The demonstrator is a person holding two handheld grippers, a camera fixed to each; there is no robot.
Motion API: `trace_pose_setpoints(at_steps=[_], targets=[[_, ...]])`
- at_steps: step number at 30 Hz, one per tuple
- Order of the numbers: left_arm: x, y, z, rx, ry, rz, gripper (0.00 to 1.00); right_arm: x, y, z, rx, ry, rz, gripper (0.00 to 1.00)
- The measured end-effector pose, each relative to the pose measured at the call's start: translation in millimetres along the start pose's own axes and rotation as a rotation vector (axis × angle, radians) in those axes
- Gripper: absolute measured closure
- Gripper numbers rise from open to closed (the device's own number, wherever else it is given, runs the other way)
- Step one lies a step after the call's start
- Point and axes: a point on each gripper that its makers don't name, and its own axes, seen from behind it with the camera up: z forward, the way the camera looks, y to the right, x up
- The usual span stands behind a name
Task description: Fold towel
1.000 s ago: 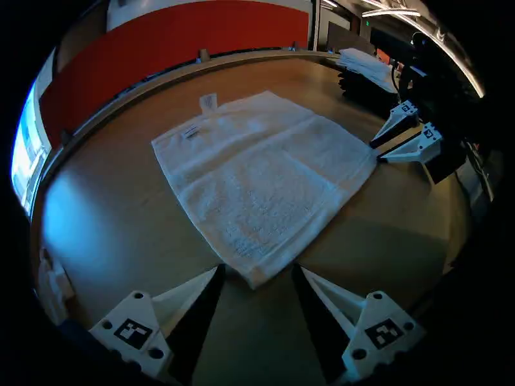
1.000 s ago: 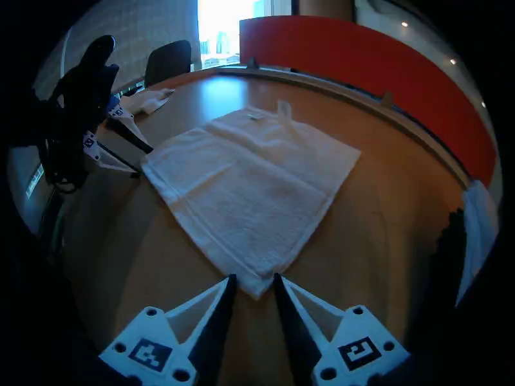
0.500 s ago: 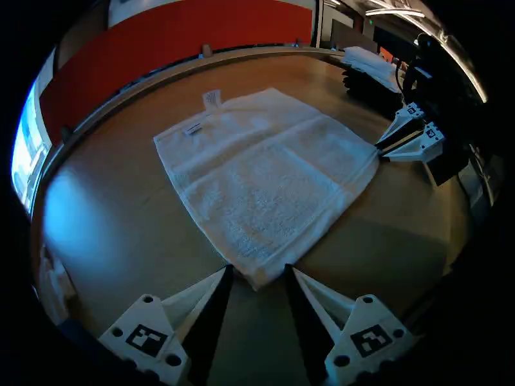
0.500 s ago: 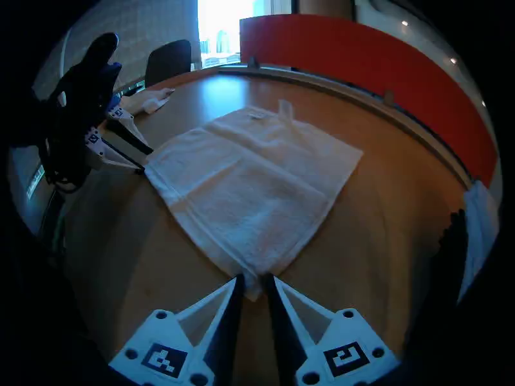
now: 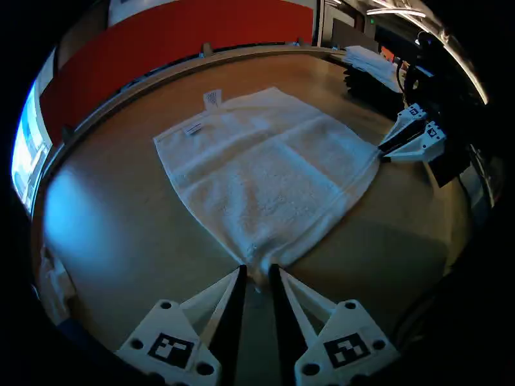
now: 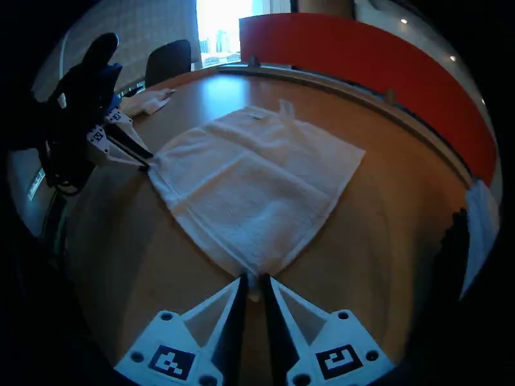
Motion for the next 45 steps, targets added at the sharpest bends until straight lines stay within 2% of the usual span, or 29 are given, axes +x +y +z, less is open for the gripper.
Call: trace_pose_setpoints(at_steps=[9,16,20,26,35,45], targets=[[3,2.2,-0.3,-0.015,0.003,-0.049,0.79,10,-1,-3.1,-0.004,0.020,0.017,0.87],[6,6.5,-1.6,-0.017,0.011,-0.045,0.86,13,1,-6.0,-0.008,0.027,0.018,0.87],[7,7.4,-2.1,-0.014,0.014,-0.040,0.87,14,1,-6.3,-0.010,0.028,0.018,0.87],[9,7.0,-6.2,-0.017,0.018,-0.059,0.88,18,1,-8.8,-0.014,0.038,0.016,0.87],[15,7.5,-20.2,-0.020,0.020,-0.088,0.88,33,0,-23.5,-0.022,0.066,-0.001,0.87],[30,5.1,-47.7,-0.011,0.026,-0.128,0.88,54,-3,-45.1,-0.022,0.103,-0.002,0.87]])
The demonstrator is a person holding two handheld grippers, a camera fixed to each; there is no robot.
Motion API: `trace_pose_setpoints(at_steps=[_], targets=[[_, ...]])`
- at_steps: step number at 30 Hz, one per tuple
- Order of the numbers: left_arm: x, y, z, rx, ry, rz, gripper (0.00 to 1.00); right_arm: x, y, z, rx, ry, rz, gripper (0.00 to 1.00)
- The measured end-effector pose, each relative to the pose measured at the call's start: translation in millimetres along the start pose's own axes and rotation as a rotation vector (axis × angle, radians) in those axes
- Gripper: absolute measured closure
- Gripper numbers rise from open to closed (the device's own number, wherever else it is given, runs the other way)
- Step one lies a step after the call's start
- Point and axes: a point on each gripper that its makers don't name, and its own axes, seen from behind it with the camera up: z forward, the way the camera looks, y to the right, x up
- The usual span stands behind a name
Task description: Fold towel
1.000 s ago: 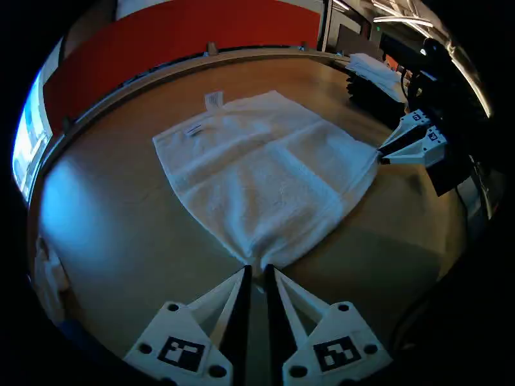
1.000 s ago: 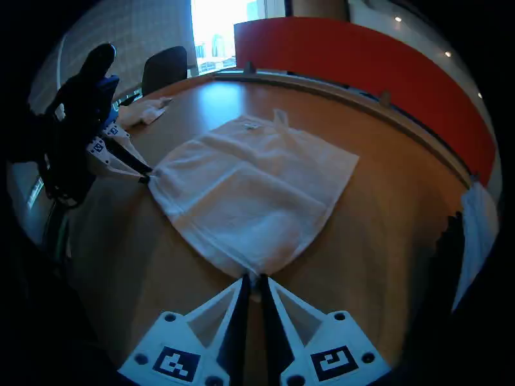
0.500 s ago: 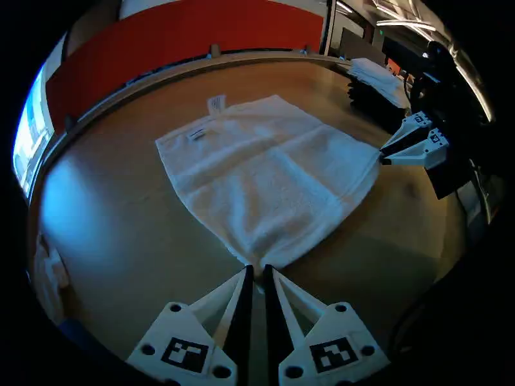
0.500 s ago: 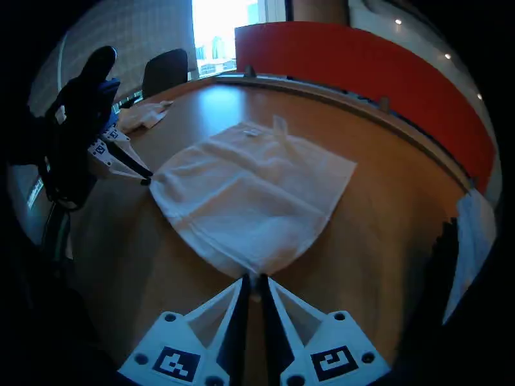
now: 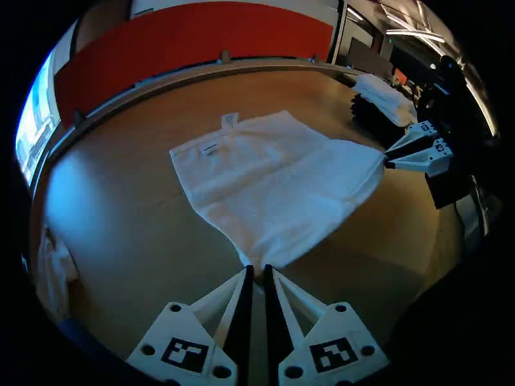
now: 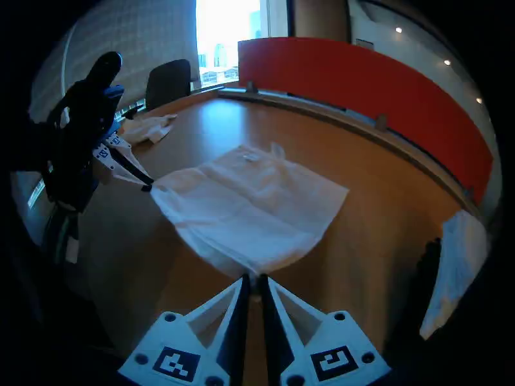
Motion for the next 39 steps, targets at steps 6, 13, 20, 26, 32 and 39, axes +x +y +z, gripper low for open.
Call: trace_pose_setpoints(at_steps=[6,13,20,26,32,39], targets=[[12,2.0,-16.0,-0.001,0.015,-0.017,0.88,12,-2,-13.1,0.000,0.017,-0.002,0.87],[23,5.0,-33.7,-0.001,0.025,-0.025,0.88,21,-6,-27.3,0.009,0.023,-0.008,0.87],[28,11.4,-51.5,-0.013,0.031,-0.045,0.88,20,-12,-41.5,0.026,0.007,-0.012,0.87],[27,19.8,-65.4,-0.022,0.027,-0.054,0.88,22,-19,-54.4,0.041,0.000,-0.015,0.87],[23,25.2,-67.7,-0.032,0.019,-0.059,0.88,19,-20,-57.6,0.045,-0.009,-0.009,0.87],[27,21.6,-64.9,-0.030,0.026,-0.069,0.88,22,-16,-55.1,0.041,-0.009,-0.009,0.87]])
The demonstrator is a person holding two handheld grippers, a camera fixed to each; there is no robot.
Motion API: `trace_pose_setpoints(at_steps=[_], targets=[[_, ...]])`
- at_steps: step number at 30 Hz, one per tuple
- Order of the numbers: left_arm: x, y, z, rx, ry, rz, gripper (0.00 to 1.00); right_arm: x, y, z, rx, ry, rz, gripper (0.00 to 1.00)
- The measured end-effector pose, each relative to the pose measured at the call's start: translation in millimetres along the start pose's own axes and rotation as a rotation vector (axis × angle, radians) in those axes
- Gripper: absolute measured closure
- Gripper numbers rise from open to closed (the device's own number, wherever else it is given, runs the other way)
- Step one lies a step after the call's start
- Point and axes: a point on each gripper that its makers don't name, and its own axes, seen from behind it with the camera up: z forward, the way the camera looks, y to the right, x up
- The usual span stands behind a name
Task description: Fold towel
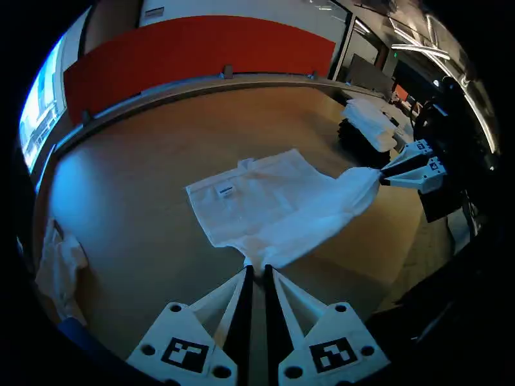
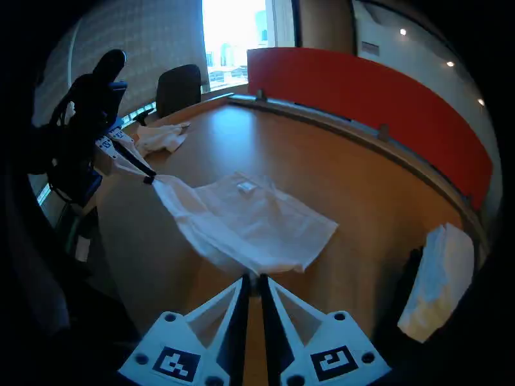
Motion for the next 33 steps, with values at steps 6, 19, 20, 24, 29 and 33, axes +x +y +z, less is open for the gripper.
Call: trace_pose_setpoints(at_steps=[6,19,20,24,29,33], targets=[[12,-7.5,4.8,0.004,0.014,-0.003,0.88,8,9,4.4,-0.009,0.005,-0.004,0.87],[42,-34.9,34.4,0.027,0.036,0.024,0.88,28,44,32.1,-0.045,-0.004,-0.025,0.87],[45,-37.6,37.2,0.030,0.038,0.023,0.88,30,47,34.8,-0.048,-0.006,-0.025,0.87],[54,-46.8,49.4,0.038,0.041,0.015,0.88,33,58,46.0,-0.064,-0.012,-0.016,0.87],[61,-55.1,60.1,0.052,0.041,0.009,0.88,39,69,55.7,-0.083,-0.012,-0.002,0.87],[64,-57.8,64.3,0.057,0.040,0.010,0.88,38,73,60.3,-0.086,-0.018,0.007,0.87]])
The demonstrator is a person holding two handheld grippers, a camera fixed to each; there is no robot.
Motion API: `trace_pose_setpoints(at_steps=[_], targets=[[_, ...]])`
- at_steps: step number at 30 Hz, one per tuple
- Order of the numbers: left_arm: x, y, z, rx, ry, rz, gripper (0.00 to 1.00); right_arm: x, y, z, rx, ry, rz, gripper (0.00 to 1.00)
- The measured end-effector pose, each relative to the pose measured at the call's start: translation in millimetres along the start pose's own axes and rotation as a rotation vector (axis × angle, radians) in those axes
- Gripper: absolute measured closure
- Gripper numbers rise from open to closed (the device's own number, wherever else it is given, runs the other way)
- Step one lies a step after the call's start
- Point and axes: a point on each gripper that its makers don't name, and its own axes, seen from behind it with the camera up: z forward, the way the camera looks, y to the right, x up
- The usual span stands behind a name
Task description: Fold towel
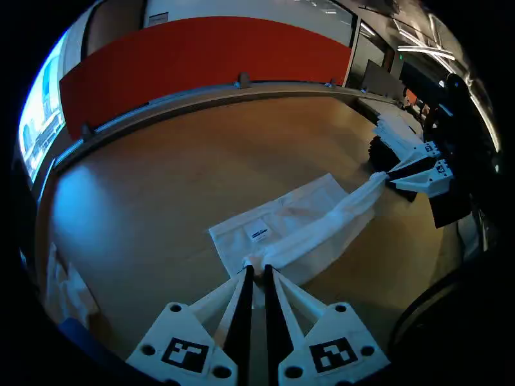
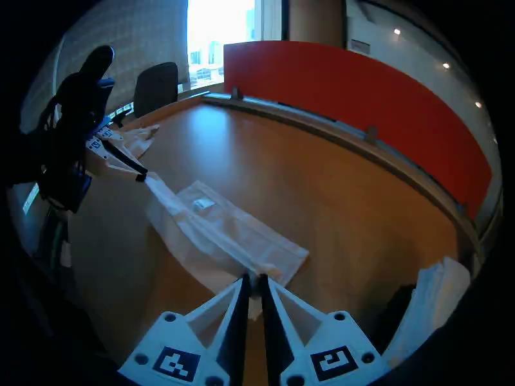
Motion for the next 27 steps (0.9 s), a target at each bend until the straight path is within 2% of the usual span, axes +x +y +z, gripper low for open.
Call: trace_pose_setpoints(at_steps=[6,14,27], targets=[[-2,-3.1,8.1,-0.002,-0.005,-0.009,0.88,-4,2,6.7,0.000,-0.014,0.004,0.87],[-7,-10.6,27.3,0.010,-0.012,-0.018,0.88,-9,9,23.8,-0.007,-0.032,0.013,0.87],[-10,-19.6,56.0,0.025,-0.019,-0.038,0.88,-21,24,58.6,-0.033,-0.056,0.076,0.87]])
